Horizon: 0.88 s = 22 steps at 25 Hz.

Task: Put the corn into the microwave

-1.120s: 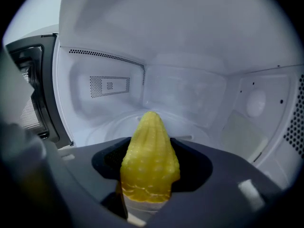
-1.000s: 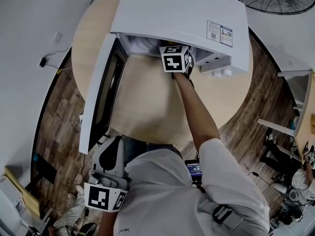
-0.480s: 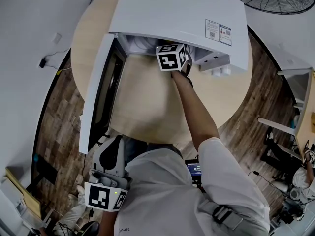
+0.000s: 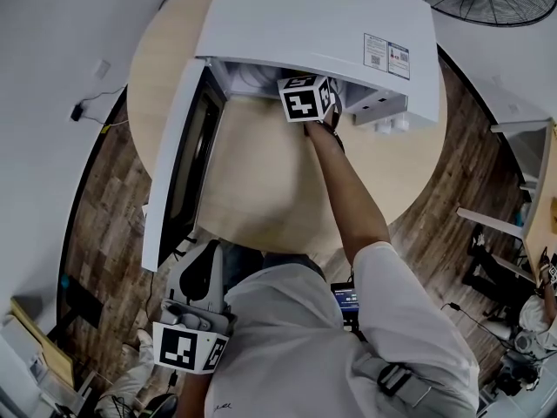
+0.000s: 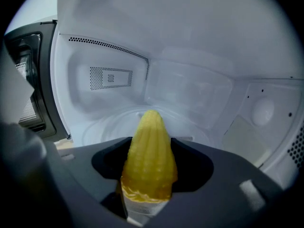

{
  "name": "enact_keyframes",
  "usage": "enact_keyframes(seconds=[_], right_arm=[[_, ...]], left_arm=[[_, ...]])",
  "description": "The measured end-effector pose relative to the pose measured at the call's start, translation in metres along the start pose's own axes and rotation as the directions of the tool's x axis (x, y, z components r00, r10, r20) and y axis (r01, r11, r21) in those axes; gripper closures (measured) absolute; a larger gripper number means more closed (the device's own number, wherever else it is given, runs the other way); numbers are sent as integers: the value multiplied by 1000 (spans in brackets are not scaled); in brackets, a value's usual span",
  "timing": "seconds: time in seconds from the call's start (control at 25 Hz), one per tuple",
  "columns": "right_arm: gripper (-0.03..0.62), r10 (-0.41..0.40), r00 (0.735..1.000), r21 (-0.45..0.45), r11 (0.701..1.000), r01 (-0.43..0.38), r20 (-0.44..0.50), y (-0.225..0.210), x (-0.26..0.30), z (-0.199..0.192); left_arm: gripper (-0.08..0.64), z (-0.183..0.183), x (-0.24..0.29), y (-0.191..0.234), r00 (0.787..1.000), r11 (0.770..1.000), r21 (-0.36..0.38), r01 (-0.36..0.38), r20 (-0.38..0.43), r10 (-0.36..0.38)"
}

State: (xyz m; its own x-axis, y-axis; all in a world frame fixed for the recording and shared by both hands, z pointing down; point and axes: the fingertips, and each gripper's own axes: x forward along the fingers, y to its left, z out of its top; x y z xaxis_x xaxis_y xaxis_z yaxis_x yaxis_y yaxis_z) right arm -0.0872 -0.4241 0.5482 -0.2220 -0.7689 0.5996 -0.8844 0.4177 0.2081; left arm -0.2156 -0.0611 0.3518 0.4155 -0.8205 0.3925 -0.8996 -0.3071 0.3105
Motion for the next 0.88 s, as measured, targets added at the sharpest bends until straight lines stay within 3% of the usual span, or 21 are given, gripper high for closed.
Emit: enact_keyframes(seconds=[0.88], right_arm=[[276,9,999,57,998,-12,42,-6,-21,-4]], left_arm=[[568,1,-3,-9,999,999,14,32,15,-33]])
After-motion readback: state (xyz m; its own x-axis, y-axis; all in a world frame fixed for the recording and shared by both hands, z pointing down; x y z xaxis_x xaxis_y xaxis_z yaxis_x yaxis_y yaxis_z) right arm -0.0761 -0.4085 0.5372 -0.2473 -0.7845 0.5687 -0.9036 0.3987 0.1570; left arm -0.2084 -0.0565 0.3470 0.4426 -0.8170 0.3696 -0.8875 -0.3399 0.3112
